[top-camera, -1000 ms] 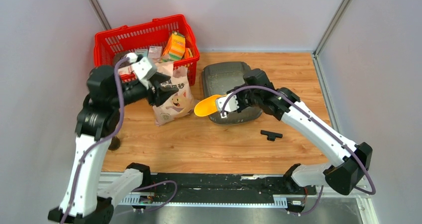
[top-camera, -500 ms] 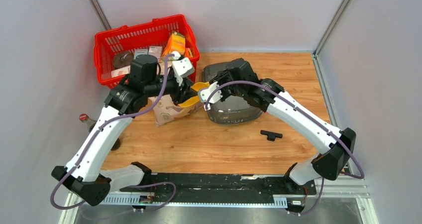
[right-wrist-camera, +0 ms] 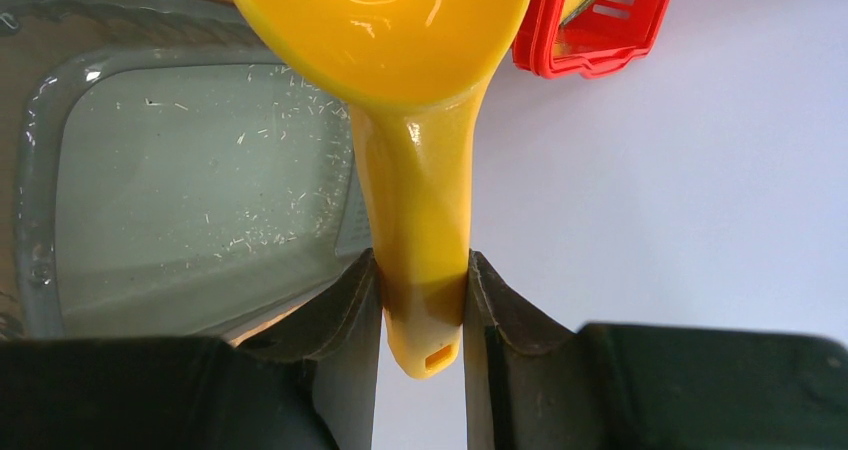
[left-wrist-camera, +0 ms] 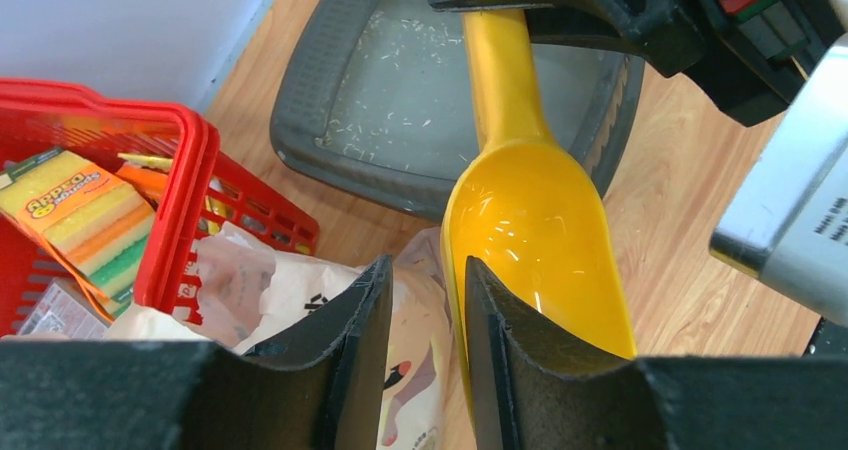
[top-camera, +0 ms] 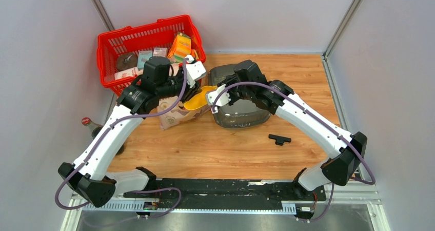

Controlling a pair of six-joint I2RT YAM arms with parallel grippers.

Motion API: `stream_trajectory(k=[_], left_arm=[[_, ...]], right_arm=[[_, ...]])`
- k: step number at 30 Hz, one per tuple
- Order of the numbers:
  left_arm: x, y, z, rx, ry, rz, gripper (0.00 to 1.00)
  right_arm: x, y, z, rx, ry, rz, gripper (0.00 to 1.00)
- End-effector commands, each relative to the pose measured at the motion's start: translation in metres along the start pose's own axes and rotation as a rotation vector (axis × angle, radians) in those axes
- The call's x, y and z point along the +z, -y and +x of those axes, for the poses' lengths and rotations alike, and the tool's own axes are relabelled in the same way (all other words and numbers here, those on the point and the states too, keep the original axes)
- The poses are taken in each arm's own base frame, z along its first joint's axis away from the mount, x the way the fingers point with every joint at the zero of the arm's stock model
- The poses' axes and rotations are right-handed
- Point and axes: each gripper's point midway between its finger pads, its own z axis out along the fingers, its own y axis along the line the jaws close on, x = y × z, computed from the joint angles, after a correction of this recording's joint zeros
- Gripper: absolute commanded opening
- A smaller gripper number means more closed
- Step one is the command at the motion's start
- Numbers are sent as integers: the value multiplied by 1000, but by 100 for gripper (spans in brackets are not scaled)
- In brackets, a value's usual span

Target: Fill the litter box with clean litter

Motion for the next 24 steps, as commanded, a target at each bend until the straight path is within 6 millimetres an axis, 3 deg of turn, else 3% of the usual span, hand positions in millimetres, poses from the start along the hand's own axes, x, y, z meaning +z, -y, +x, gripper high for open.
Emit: stream_trajectory(k=[1, 4, 7, 11, 12, 13, 15, 16, 17, 18, 19, 20, 21, 22, 24], left_arm=[[8, 6, 0, 32, 23, 52, 41], [13, 12, 4, 9, 17, 88, 41], [19, 18, 6, -12, 13, 125, 34], [24, 28, 3, -33, 32, 195, 10], [24, 31, 3, -38, 35, 210, 0], [24, 35, 4, -56, 35, 229, 0], [24, 36, 8, -81, 24, 221, 0], [25, 30, 9, -100, 26, 185, 0], [19, 27, 6, -106, 51, 159, 0], [21, 28, 20, -133, 43, 150, 0], [13, 22, 5, -141, 131, 103, 0], [10, 18, 5, -156, 162, 80, 0], [13, 25, 19, -196, 161, 87, 0], [4, 25, 2, -159, 249, 77, 0], [4, 30, 5, -219, 284, 74, 0]], right_arm=[[-14, 24, -11, 39, 47, 83, 0], [-18, 31, -12, 62, 55, 114, 0], [-22, 33, -12, 73, 61, 125, 0], [-20, 26, -11, 90, 62, 115, 0], [-21, 26, -11, 102, 64, 121, 0], [-21, 28, -8, 130, 61, 129, 2], [-29, 42, -6, 297, 78, 177, 24], [-36, 50, 8, 403, 69, 201, 35], [-32, 47, 13, 504, 78, 169, 62], [-50, 73, 13, 724, 120, 232, 76], [-56, 80, 34, 861, 100, 251, 86], [-62, 73, 32, 985, 126, 176, 97], [-66, 87, 28, 1190, 186, 149, 100], [-75, 87, 29, 1299, 269, 66, 100], [-79, 81, 29, 1514, 335, -55, 100]])
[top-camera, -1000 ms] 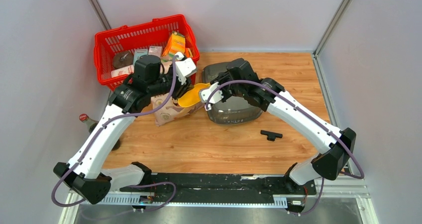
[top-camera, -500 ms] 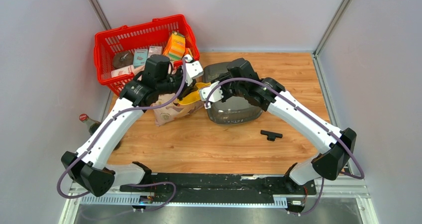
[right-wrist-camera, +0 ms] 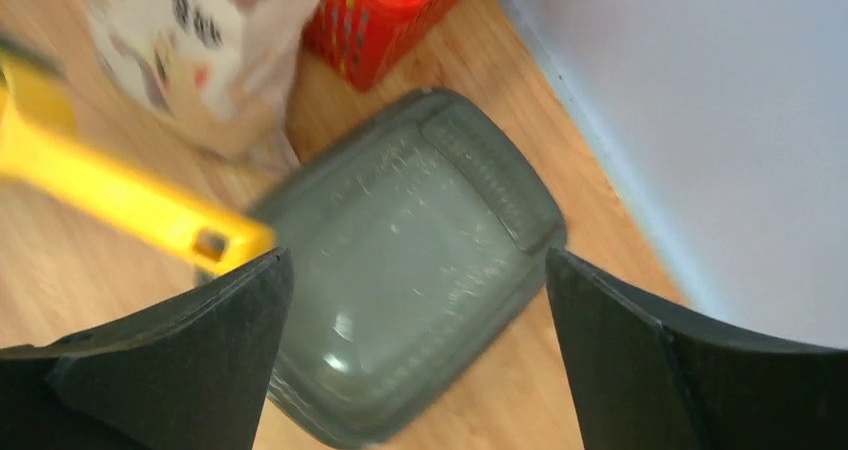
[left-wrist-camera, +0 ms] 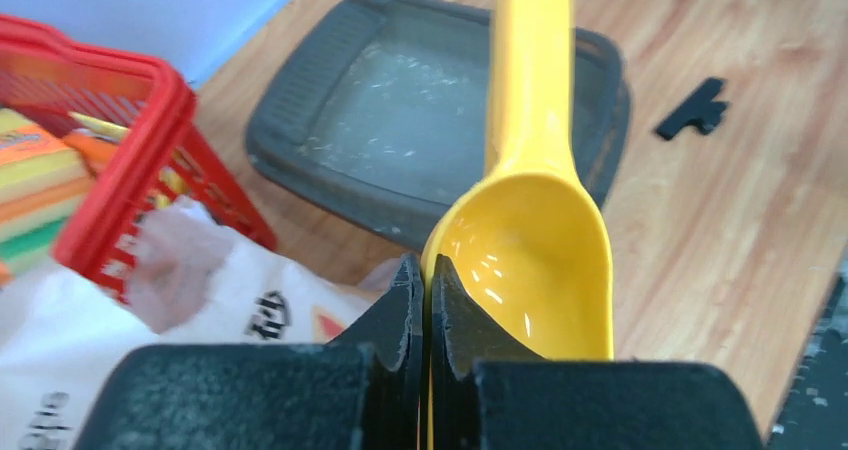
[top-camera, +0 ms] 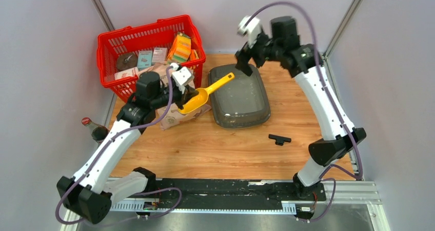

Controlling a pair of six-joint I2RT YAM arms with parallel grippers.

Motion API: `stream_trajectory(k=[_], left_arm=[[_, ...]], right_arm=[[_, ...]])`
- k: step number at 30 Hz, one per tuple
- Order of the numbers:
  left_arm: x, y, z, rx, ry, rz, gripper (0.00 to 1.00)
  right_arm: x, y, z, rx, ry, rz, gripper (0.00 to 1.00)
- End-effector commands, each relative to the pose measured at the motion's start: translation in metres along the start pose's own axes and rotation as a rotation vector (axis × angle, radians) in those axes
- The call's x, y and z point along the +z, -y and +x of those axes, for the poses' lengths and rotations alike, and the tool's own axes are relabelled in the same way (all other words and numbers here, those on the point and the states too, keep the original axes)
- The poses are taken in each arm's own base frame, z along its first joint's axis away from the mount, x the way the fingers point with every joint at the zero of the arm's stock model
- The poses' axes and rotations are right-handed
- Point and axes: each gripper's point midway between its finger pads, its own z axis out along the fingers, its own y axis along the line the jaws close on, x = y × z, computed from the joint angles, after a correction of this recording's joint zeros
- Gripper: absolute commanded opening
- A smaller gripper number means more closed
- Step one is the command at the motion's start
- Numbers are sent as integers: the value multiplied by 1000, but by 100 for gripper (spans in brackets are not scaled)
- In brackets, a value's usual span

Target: Fill the litter box with clean litter

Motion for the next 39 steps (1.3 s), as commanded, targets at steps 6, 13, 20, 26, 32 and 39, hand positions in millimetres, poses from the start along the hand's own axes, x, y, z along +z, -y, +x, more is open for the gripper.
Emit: stream_trajectory(k=[6, 13, 20, 26, 32, 39], left_arm=[[-7, 26, -32, -150, 222, 67, 0], [5, 8, -39, -160, 242, 10, 0], [19, -3, -60, -115, 276, 14, 0], [31, -12, -79, -108, 309, 11, 0], [40, -11, -80, -101, 305, 21, 0], [44, -20, -79, -99, 305, -28, 0]], right_arm=[[-58, -9, -36, 1011, 276, -543, 100], [-49, -24, -41, 1079, 260, -622, 100], [-33, -32, -42, 1110, 231, -650, 99], [-19, -32, -47, 1106, 229, -639, 92], [-10, -22, -52, 1105, 245, -603, 83], [-8, -24, -54, 1084, 253, -605, 63]])
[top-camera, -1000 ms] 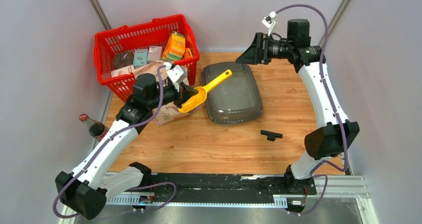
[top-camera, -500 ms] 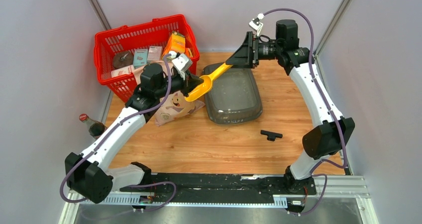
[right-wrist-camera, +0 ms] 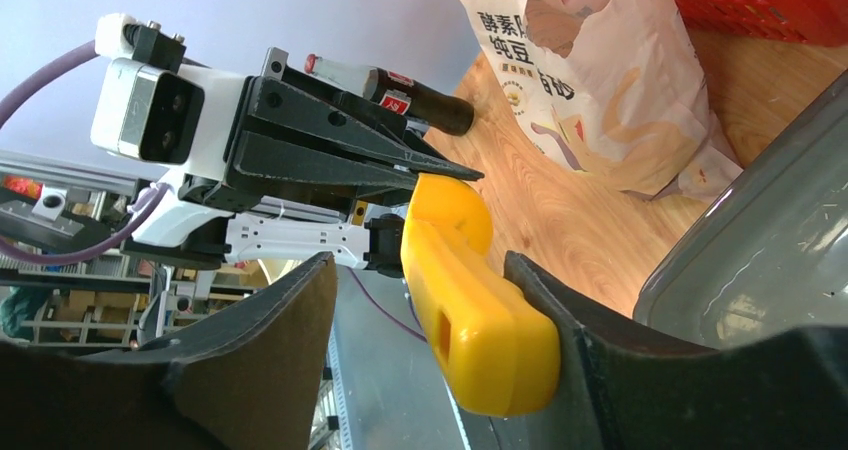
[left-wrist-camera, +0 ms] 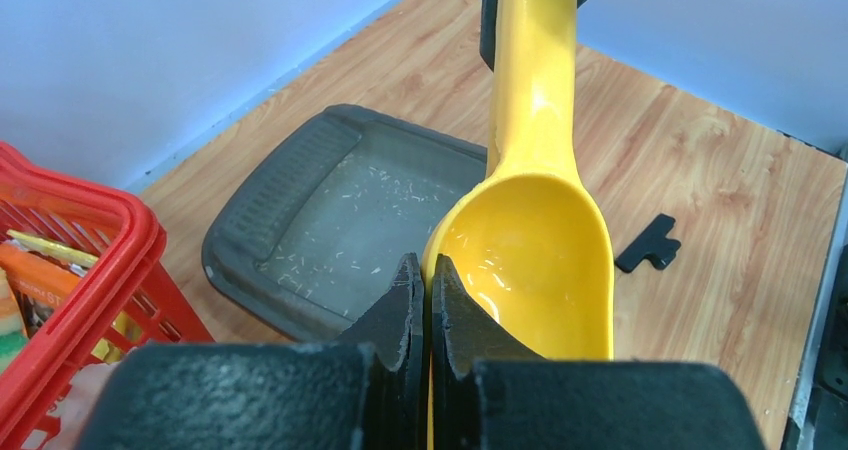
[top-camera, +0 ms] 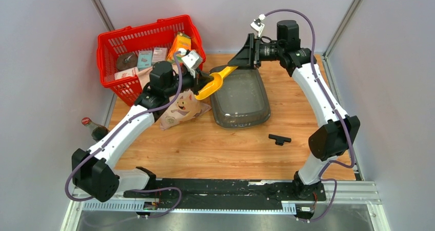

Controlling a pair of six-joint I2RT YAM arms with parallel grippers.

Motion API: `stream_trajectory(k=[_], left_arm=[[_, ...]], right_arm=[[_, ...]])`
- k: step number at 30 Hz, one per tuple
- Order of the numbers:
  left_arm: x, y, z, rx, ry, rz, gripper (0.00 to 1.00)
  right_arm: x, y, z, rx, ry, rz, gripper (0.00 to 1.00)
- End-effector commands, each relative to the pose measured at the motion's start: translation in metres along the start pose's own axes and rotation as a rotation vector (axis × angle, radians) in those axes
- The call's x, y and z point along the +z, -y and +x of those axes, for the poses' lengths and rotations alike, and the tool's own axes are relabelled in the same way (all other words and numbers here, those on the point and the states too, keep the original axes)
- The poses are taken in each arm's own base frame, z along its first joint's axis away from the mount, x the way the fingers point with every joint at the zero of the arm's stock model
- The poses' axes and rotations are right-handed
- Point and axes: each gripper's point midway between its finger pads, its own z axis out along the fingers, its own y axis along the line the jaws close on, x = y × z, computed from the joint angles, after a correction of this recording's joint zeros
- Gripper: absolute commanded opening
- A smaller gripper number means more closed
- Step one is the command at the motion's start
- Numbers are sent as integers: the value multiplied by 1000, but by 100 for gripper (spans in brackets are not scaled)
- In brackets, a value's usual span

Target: Fill the litter box with clean litter

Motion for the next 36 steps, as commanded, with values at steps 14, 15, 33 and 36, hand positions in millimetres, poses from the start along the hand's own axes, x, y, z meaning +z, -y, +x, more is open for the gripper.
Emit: stream_trajectory(k=[14, 15, 33, 36], left_arm=[[11, -10, -38, 62, 103, -24, 0], [12, -9, -37, 62, 102, -20, 0], [17, -11, -28, 44, 62, -25, 0], [18, -11, -25, 36, 48, -21, 0]], right_arm=[[5, -13, -8, -90, 15, -34, 52], [4, -14, -9, -93, 16, -33, 51], [12, -13, -21, -130, 40, -28, 33], [12, -13, -24, -156, 50, -21, 8]])
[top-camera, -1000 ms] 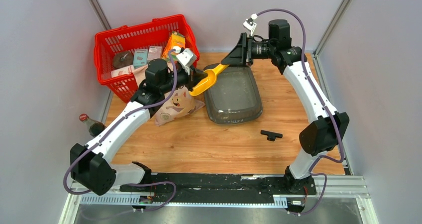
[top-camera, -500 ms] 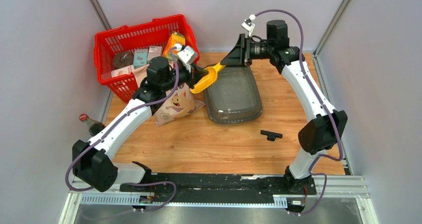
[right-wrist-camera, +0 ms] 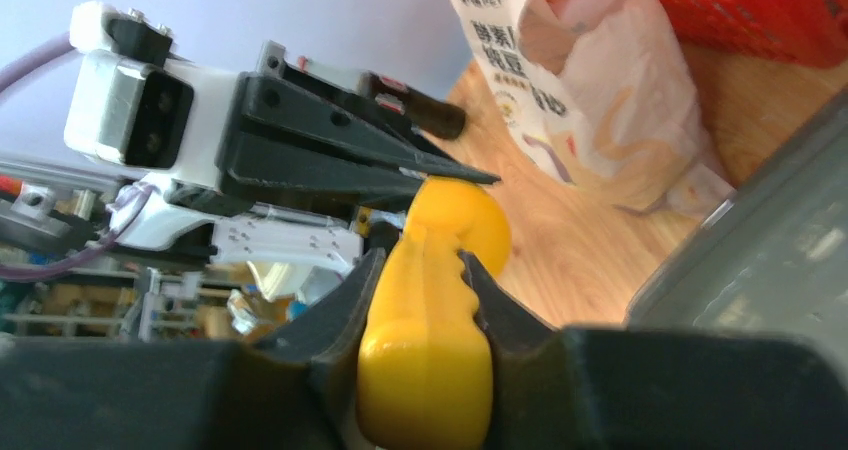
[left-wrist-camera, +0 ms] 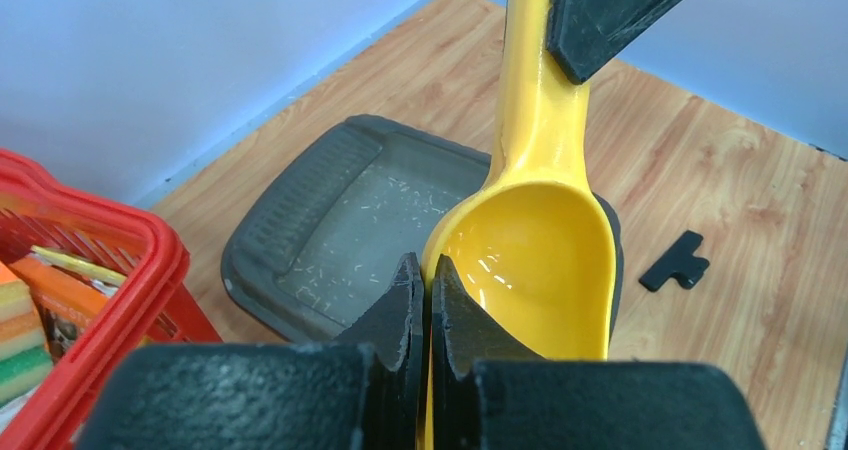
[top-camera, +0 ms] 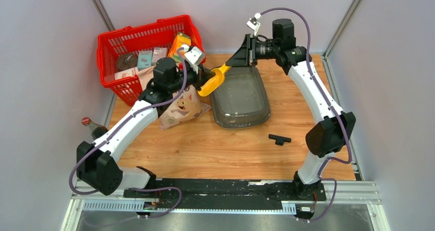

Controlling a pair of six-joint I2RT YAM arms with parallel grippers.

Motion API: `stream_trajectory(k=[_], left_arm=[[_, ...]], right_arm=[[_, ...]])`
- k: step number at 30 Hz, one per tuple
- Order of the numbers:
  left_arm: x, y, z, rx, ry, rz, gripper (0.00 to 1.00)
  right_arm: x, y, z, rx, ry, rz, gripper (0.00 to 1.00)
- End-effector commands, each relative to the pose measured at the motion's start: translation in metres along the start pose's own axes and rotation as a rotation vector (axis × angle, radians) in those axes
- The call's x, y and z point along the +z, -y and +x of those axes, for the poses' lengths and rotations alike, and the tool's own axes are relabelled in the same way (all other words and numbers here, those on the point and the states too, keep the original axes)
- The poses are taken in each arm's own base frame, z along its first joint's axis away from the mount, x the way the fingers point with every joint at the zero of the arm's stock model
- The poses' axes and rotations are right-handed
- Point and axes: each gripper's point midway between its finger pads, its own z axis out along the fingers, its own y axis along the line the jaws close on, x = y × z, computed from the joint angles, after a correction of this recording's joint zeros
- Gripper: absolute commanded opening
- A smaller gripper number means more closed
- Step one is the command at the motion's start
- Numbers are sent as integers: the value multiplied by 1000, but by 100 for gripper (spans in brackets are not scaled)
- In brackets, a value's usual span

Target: Fill the litter box with clean litter

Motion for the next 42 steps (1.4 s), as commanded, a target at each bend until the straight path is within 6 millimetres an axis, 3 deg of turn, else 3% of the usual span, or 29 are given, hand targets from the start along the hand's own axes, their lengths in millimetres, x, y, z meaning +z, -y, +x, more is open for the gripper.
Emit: stream_trajectory(k=[1, 3, 4, 5, 7, 9, 12, 13, 14, 15, 16, 17, 21, 25, 26, 31, 33, 35, 37, 42], left_arm=[[3, 1, -20, 17, 32, 10, 3], [1, 1, -20, 21, 18, 6, 21], [-2, 0, -22, 24, 12, -5, 37], [-7, -4, -21, 49, -14, -19, 42], [-24, -16, -32, 95, -15, -59, 53], [-42, -24, -34, 112, -60, -82, 56], [-69, -55, -18, 152, -184, -126, 59], [-76, -63, -24, 209, -203, -131, 65], [-87, -74, -4, 172, -287, -135, 66], [-92, -78, 1, 178, -323, -126, 66], [-98, -85, -7, 259, -347, -117, 68], [-106, -90, 17, 221, -448, -104, 68], [-117, -114, 35, 294, -597, -130, 69], [-112, -141, 24, 382, -595, -207, 71], [-111, -150, 29, 381, -625, -220, 71], [-112, -170, 19, 382, -655, -242, 71], [-112, -167, 15, 392, -645, -210, 70], [-113, -143, 3, 409, -600, -96, 70], [-118, -133, -7, 424, -585, -65, 70], [-135, -155, -7, 478, -671, -182, 72]], right_arm=[[-1, -18, -19, -160, 54, -16, 4], [-3, -18, -23, -187, 61, -9, 0], [-5, -15, -22, -181, 56, 7, 0], [-8, -13, -25, -223, 60, 18, 0], [-16, -2, -26, -227, 60, 74, 0], [-27, 9, -27, -289, 52, 138, 0], [-37, 25, -30, -408, 38, 234, 0], [-38, 25, -28, -442, 26, 230, 0], [-42, 21, -28, -460, 29, 229, 0], [-42, 22, -26, -526, 17, 231, 0], [-43, 22, -27, -544, 20, 243, 0], [-43, 22, -28, -562, 20, 243, 0], [-38, 23, -32, -569, 16, 242, 0], [-37, 25, -30, -544, 20, 239, 0], [-36, 23, -29, -548, 17, 226, 0], [-33, 5, -22, -499, 10, 130, 8], [-32, 4, -20, -480, 15, 121, 0], [-34, 1, -18, -486, 18, 116, 0], [-36, 4, -21, -489, 30, 140, 0], [-36, 10, -29, -506, 50, 189, 0]])
